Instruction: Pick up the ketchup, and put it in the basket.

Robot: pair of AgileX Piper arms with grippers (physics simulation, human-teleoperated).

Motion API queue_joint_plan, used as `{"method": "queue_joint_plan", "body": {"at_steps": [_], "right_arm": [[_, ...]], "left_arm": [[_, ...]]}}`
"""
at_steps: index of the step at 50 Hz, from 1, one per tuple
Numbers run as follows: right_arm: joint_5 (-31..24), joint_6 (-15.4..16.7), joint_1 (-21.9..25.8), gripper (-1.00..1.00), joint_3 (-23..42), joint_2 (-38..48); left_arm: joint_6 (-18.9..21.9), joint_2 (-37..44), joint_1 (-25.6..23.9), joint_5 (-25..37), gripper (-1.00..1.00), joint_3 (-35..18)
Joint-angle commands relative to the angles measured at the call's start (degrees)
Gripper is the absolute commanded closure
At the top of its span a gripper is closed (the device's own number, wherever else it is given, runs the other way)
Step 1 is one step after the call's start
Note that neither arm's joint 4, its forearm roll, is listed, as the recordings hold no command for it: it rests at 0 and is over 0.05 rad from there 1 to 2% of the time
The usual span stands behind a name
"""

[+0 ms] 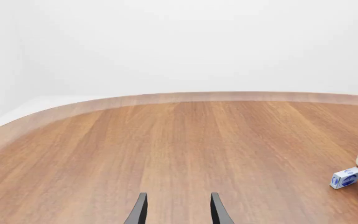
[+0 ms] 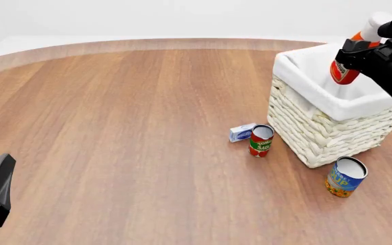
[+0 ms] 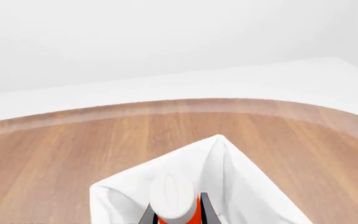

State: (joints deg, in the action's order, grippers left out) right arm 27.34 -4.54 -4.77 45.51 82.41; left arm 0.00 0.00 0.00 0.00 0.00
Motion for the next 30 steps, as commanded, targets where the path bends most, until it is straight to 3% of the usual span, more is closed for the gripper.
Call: {"method": "queue_joint_plan", "body": {"at_steps": [1, 6, 7, 17, 20, 30], "right_arm": [[-0.5, 1.2, 0.7, 1.0, 1.5, 1.7], [-0.5, 1.4, 0.9, 1.0, 1.6, 1.9], [-0.9, 2.9, 1.3, 1.0, 2.2, 2.9], [-0.7, 4.3, 1.8, 1.0, 2.3, 3.4], [0.2, 6.6, 2.4, 1.0, 2.1, 4.6], [1.1, 8.6, 2.4, 1.0, 2.0, 5.7]], "left_arm": [[0.0, 0.0, 0.0, 0.0, -1.0, 0.0], [0.0, 0.0, 0.0, 0.0, -1.0, 0.0], [0.0, 0.0, 0.0, 0.0, -1.0, 0.0], [0.0, 0.0, 0.0, 0.0, -1.0, 0.0], [0.0, 0.0, 0.0, 0.0, -1.0, 0.0], [0.0, 0.0, 0.0, 0.0, -1.0, 0.0]]}}
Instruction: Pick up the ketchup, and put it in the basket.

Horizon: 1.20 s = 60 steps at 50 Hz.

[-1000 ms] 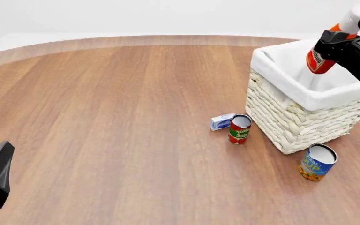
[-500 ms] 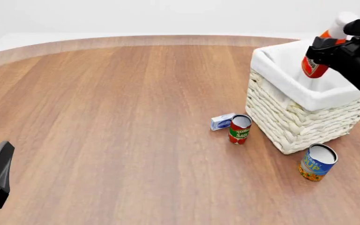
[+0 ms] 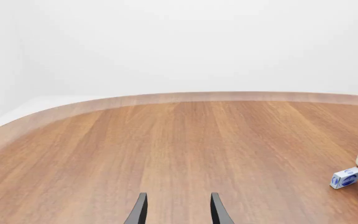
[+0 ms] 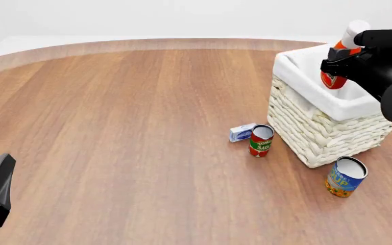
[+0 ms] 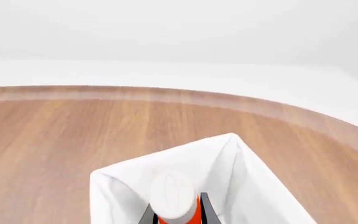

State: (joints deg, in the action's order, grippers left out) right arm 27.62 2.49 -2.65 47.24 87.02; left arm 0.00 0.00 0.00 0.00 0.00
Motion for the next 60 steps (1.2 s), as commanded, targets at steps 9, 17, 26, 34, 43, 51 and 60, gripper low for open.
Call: {"method": "queue_joint_plan", "body": {"at_steps": [9, 17, 26, 34, 43, 51, 60], "right_arm": [[0.3, 2.8, -0.8, 1.0, 0.7, 1.5], [0.3, 2.8, -1.5, 1.0, 0.7, 2.0], [0.3, 2.5, -1.6, 1.0, 0.7, 2.0], [0.0, 2.4, -1.5, -1.0, 0.9, 2.1], [-0.1, 2.0, -1.2, -1.0, 1.1, 2.4], [-0.2, 1.6, -1.1, -1.0, 1.3, 2.5], [-0.3, 1.3, -0.9, -1.0, 1.2, 2.2]], "left_arm": [[0.0, 0.0, 0.0, 0.0, -1.0, 0.0], [0.0, 0.0, 0.0, 0.0, -1.0, 0.0], [0.0, 0.0, 0.0, 0.0, -1.0, 0.0], [0.0, 0.0, 0.0, 0.0, -1.0, 0.0], [0.0, 0.0, 0.0, 0.0, -1.0, 0.0], [0.0, 0.0, 0.0, 0.0, -1.0, 0.0], [0.0, 0.0, 0.0, 0.0, -1.0, 0.0]]}}
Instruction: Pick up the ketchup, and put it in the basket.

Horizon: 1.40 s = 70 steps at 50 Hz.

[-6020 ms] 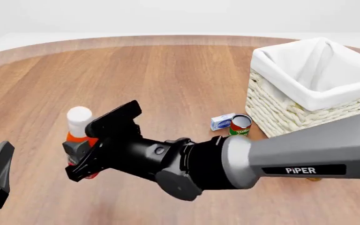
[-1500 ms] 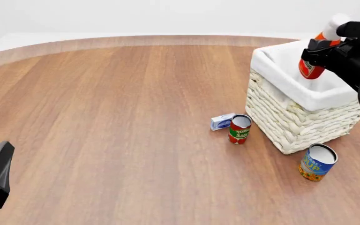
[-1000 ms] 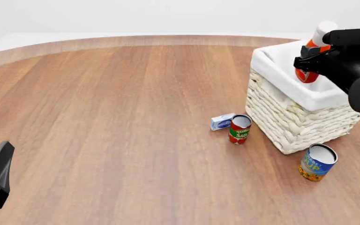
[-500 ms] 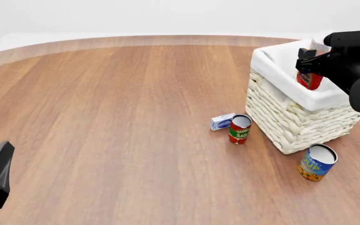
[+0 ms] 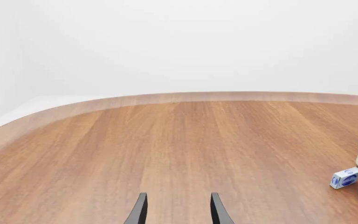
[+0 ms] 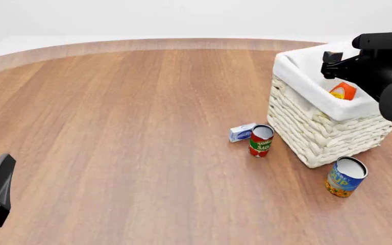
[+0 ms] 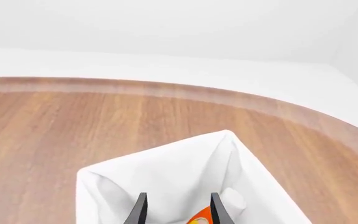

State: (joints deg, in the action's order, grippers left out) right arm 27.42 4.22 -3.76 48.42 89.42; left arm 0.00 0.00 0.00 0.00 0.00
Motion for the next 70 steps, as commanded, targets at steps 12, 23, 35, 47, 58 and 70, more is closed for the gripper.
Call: {"method": "queue_joint_plan", "body": {"at_steps": [12, 23, 35, 47, 58, 70], "right_arm": [[0.3, -1.6, 0.9, -1.0, -0.9, -1.8], [-0.1, -2.4, 2.3, -1.0, -0.8, -3.2], [-0.3, -2.7, 2.8, -1.0, -0.7, -3.7], [0.3, -3.4, 3.5, -1.0, -1.3, -4.2], [0.9, -4.7, 5.3, -1.0, -1.9, -5.1], [1.2, -5.4, 6.3, -1.0, -2.0, -5.4]], "left_arm": [[0.0, 0.0, 0.0, 0.0, -1.0, 0.0], [0.0, 0.0, 0.0, 0.0, -1.0, 0.0], [0.0, 0.0, 0.0, 0.0, -1.0, 0.0], [0.0, 0.0, 0.0, 0.0, -1.0, 0.0], [0.0, 0.0, 0.0, 0.0, -1.0, 0.0], [0.0, 0.0, 0.0, 0.0, -1.0, 0.0]]}}
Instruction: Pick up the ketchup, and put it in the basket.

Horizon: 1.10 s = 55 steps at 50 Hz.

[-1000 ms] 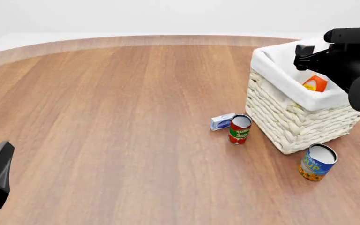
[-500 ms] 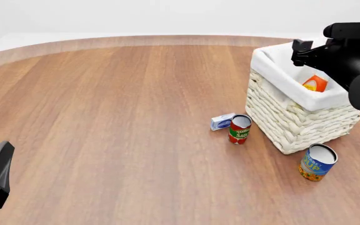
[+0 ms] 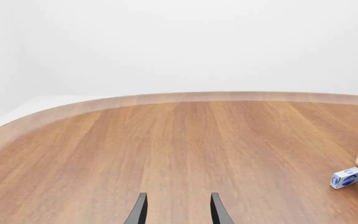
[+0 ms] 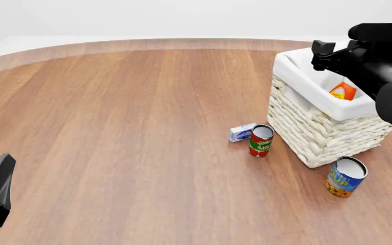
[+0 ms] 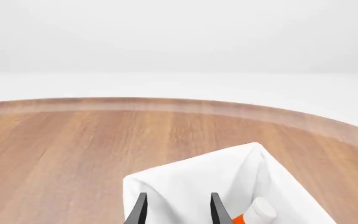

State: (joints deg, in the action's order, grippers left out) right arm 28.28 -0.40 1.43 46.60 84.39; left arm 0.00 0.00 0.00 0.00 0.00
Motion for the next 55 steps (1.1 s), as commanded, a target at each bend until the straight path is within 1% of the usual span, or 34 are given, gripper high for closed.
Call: {"method": "queue_joint_plan", "body": {"at_steps": [1, 20, 28, 43, 55], "right_arm": [[0.4, -0.7, 1.3, -1.0, -0.2, -0.3], [1.1, -2.2, 3.1, -1.0, -0.5, -0.4], [1.9, -2.9, 5.3, -1.0, -0.9, -0.9], [2.5, -3.0, 7.0, -1.0, -1.4, -1.6], [3.5, -3.8, 8.7, -1.0, -2.5, -2.5]], "left_arm": [[0.0, 0.0, 0.0, 0.0, -1.0, 0.0], [0.0, 0.0, 0.0, 0.0, -1.0, 0.0], [0.0, 0.0, 0.0, 0.0, -1.0, 0.0], [0.0, 0.0, 0.0, 0.0, -1.0, 0.0], [0.0, 0.0, 0.0, 0.0, -1.0, 0.0]]}}
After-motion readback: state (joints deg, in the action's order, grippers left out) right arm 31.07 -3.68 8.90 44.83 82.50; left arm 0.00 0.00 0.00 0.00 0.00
